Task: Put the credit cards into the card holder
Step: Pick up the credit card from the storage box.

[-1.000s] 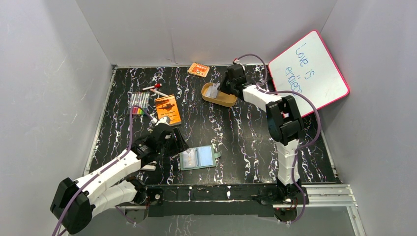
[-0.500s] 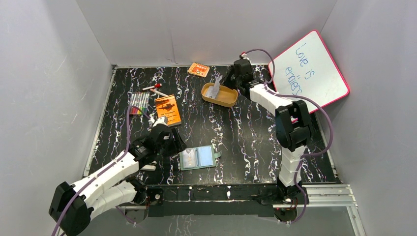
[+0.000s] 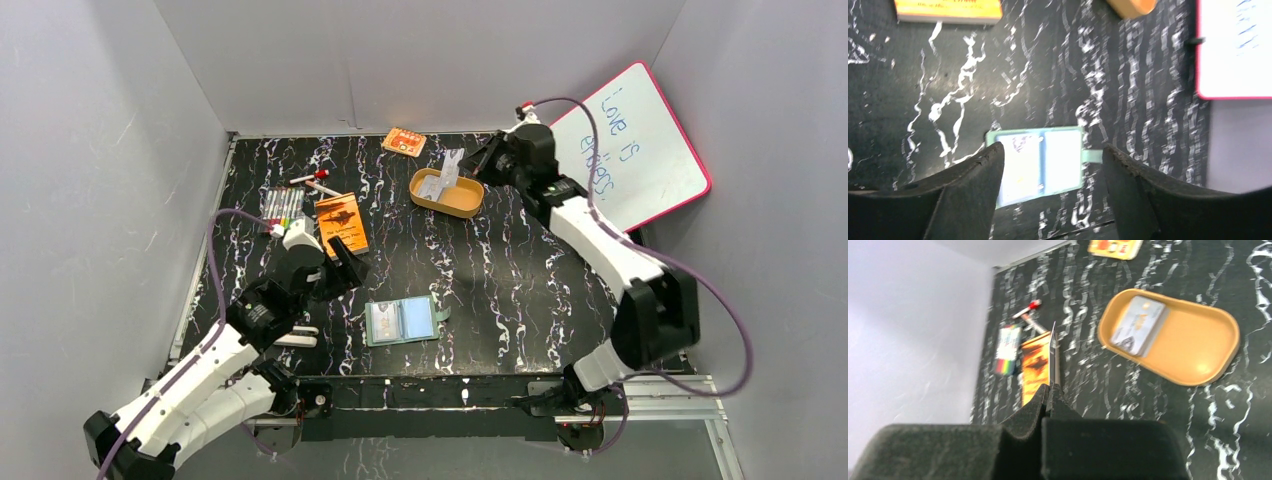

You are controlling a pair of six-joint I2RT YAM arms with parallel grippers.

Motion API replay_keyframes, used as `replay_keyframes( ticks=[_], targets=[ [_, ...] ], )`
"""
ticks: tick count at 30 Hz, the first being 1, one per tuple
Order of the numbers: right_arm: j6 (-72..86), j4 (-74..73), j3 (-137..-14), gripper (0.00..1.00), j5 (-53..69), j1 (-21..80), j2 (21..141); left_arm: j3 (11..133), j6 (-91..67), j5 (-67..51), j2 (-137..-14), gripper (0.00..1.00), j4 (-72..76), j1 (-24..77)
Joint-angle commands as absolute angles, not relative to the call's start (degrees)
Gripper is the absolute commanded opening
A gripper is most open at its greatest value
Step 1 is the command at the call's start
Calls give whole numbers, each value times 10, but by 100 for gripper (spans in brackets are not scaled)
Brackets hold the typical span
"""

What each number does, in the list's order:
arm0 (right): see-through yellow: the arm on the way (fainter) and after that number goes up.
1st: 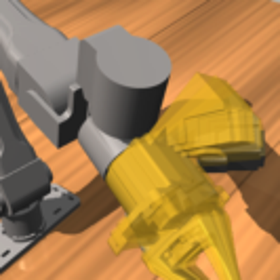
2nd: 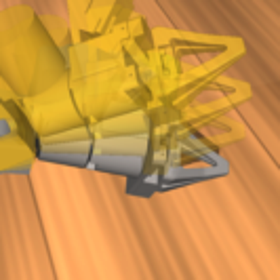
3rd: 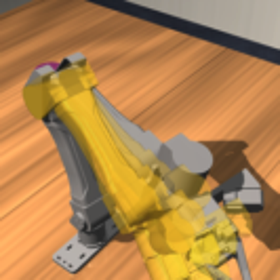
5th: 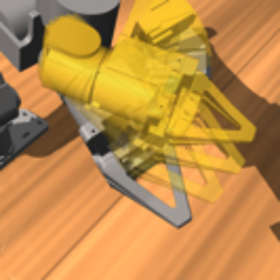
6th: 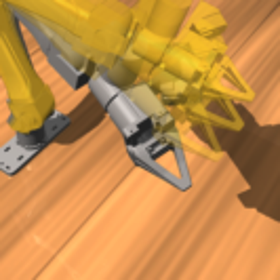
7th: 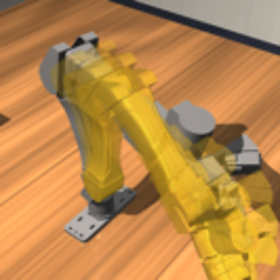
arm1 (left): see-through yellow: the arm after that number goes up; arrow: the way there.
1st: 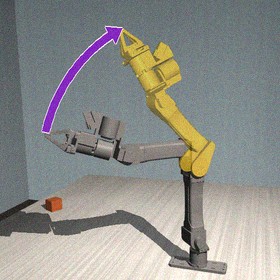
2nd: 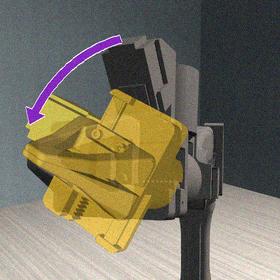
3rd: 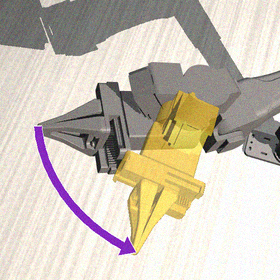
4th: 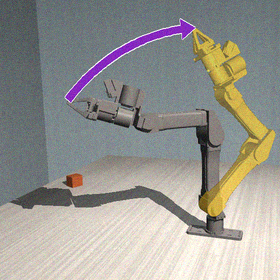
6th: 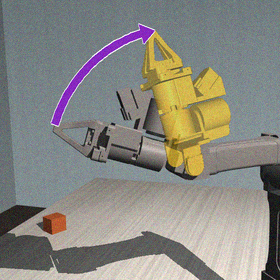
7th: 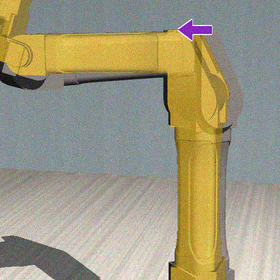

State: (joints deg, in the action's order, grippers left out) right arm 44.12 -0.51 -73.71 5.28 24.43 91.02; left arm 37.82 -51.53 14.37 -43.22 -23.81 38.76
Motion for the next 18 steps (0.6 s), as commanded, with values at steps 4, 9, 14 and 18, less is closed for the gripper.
replay_keyframes(
  ticks=[4,9,14,18],
  targets=[
    [431,-40,-657,0,168,243,717,452,-477,160,-418,83,-182,388],
    [458,-74,-615,0,223,243,623,490,-463,84,-447,89,-113,388],
    [539,-37,-574,0,283,243,564,482,-494,-22,-467,91,32,388],
    [587,-6,-555,0,318,243,541,451,-519,-109,-475,92,155,388]
  ],
)
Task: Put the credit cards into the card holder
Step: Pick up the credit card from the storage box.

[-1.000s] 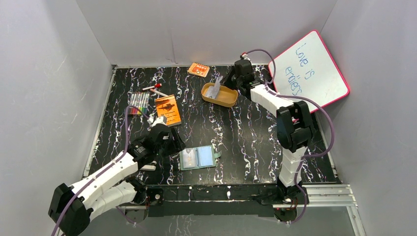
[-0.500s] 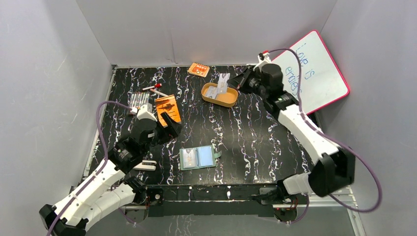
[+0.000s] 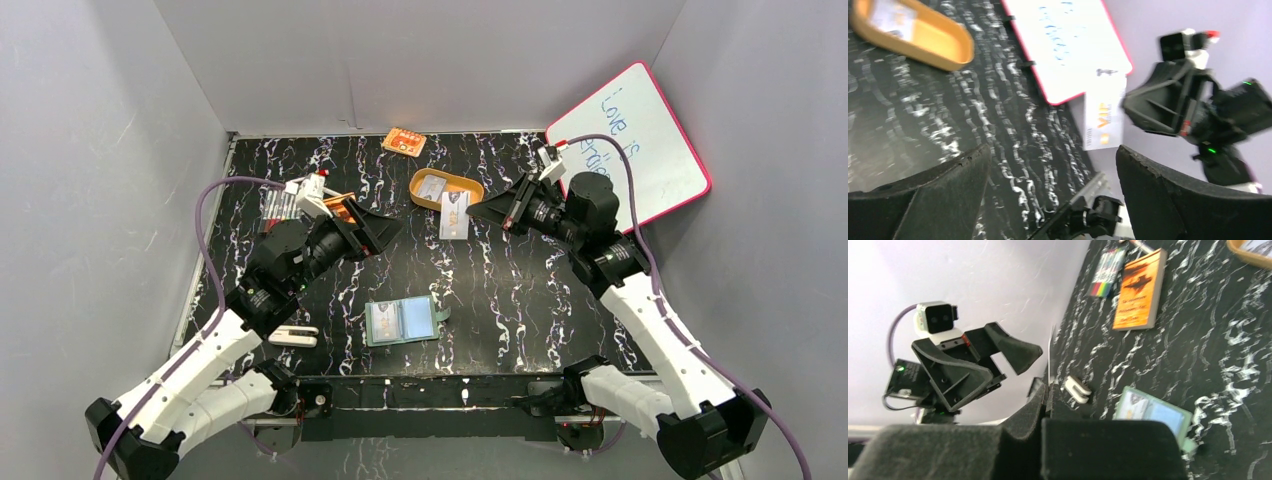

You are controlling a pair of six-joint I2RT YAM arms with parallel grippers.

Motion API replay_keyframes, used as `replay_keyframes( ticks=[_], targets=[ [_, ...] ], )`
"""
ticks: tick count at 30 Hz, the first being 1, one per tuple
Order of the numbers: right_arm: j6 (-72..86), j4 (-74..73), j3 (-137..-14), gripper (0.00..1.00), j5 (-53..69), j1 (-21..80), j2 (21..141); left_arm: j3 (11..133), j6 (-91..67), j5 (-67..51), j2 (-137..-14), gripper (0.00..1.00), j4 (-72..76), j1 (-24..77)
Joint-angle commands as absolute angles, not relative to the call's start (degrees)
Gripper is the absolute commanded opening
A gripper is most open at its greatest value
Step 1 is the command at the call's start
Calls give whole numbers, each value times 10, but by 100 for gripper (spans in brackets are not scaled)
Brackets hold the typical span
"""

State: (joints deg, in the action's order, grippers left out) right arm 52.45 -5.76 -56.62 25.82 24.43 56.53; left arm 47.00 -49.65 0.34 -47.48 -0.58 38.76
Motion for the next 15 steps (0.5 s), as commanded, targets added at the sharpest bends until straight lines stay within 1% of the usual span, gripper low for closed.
replay_keyframes(
  ticks=[1,4,7,12,15],
  targets=[
    [596,8,-549,0,327,243,537,443,-526,-136,-476,92,183,388],
    [615,33,-535,0,346,243,529,433,-546,-197,-489,92,253,388],
    [635,59,-523,0,362,243,526,436,-565,-246,-512,92,289,388],
    [656,90,-513,0,376,243,528,436,-589,-268,-539,90,293,387],
    [659,94,-512,0,380,243,529,431,-604,-285,-551,87,312,388]
  ],
)
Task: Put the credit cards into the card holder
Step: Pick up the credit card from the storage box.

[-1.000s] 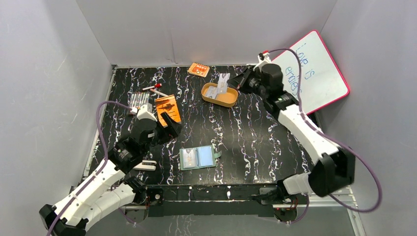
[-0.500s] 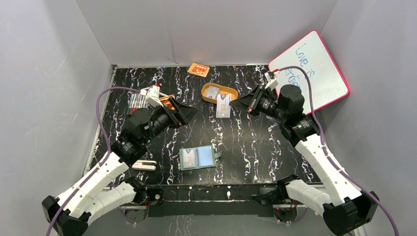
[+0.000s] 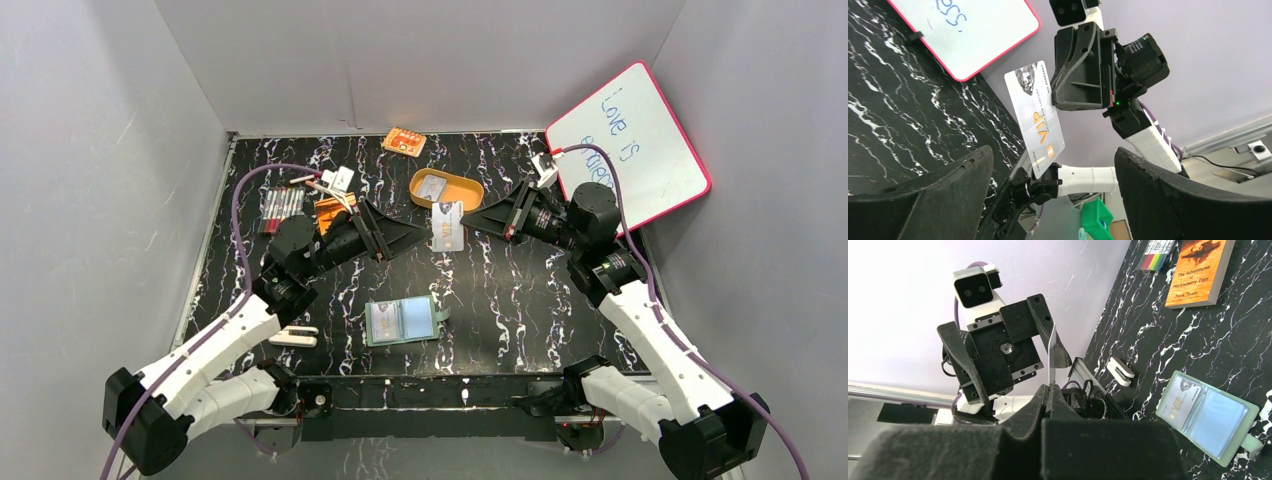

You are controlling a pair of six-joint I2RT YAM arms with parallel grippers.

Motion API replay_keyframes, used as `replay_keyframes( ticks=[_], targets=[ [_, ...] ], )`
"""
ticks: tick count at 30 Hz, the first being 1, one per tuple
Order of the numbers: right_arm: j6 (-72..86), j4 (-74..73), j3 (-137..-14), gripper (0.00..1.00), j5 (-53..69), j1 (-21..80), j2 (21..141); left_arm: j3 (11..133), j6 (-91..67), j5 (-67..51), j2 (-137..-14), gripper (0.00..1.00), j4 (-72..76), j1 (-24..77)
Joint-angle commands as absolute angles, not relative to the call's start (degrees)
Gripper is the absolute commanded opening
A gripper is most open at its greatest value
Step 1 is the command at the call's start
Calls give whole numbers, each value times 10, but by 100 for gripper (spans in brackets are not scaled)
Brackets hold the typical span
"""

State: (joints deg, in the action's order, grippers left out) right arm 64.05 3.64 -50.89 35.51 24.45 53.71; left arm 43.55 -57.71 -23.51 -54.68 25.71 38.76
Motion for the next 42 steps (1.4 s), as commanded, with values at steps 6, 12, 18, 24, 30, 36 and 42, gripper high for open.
replay_keyframes(
  ticks=[6,12,18,24,30,36,42],
  targets=[
    [667,103,-512,0,389,243,529,425,-625,-306,-572,78,341,387],
    [671,109,-511,0,400,243,534,419,-643,-332,-589,47,381,387],
    [675,116,-511,0,409,244,541,417,-652,-346,-602,34,400,387],
    [672,118,-512,0,418,244,544,420,-655,-352,-616,11,407,387],
    [661,116,-508,14,411,244,534,416,-650,-341,-610,0,404,387],
    [654,110,-511,31,431,244,540,413,-649,-336,-604,0,402,388],
    [652,116,-514,30,448,244,547,408,-664,-332,-605,0,419,388]
  ],
)
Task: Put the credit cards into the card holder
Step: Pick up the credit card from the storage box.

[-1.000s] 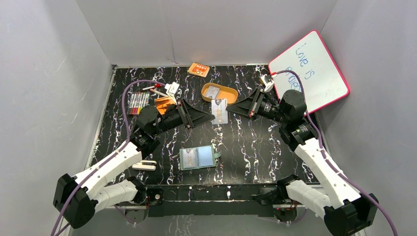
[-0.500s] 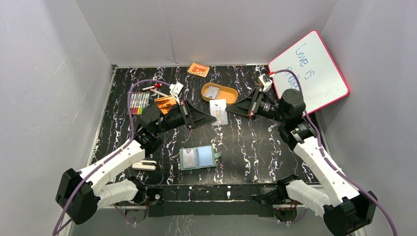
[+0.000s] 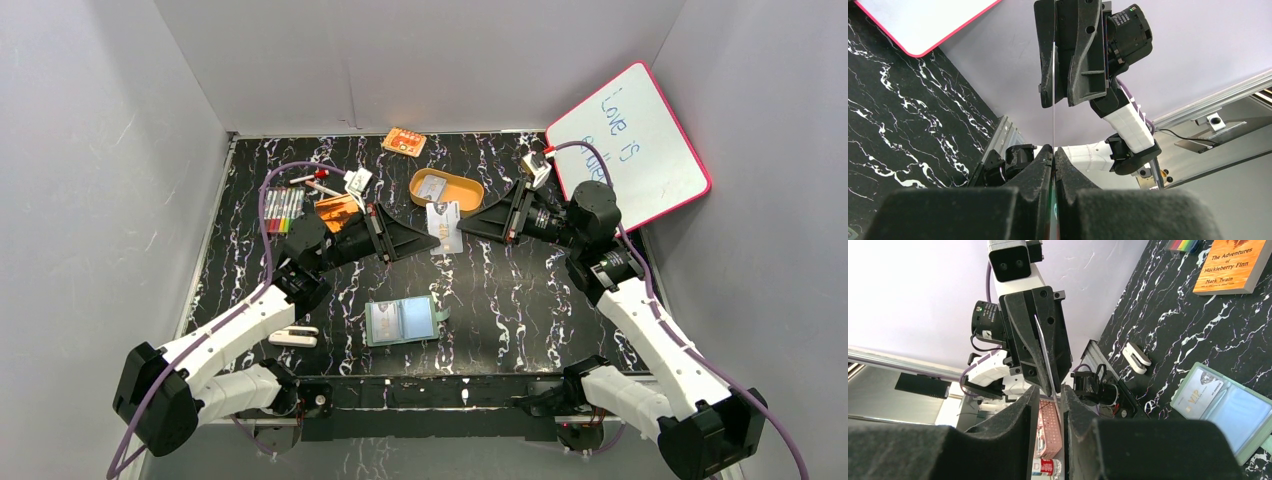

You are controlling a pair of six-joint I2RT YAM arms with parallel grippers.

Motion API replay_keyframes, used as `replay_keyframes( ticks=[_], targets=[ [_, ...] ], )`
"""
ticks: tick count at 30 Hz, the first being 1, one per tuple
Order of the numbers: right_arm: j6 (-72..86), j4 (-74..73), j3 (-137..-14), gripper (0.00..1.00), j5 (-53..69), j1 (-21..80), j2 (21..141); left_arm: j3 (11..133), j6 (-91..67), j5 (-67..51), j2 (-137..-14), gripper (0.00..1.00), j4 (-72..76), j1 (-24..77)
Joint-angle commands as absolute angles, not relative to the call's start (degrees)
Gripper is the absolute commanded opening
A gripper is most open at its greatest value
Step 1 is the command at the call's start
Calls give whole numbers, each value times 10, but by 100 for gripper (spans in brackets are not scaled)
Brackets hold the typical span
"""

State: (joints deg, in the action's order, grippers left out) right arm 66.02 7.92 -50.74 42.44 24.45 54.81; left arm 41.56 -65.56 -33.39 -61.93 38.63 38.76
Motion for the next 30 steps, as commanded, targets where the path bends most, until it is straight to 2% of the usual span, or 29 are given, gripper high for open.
replay_keyframes(
  ticks=[1,10,21,23,26,27,28,29,30],
  targets=[
    [651,116,-514,30,450,243,547,408,-667,-332,-606,0,423,388],
    [649,120,-509,29,465,244,554,401,-711,-342,-621,0,475,387],
    [659,146,-507,24,475,244,556,398,-723,-346,-634,0,488,387],
    [658,147,-507,20,476,244,556,399,-723,-346,-637,0,489,387],
    [653,145,-507,5,477,244,554,400,-723,-346,-641,0,490,387],
    [649,141,-507,0,472,244,551,400,-720,-347,-642,7,490,387],
    [641,136,-508,0,465,244,549,398,-718,-347,-639,25,490,388],
    [627,116,-512,0,456,244,544,393,-714,-346,-633,49,486,387],
    [601,84,-522,0,444,244,540,390,-706,-339,-621,68,466,385]
  ],
)
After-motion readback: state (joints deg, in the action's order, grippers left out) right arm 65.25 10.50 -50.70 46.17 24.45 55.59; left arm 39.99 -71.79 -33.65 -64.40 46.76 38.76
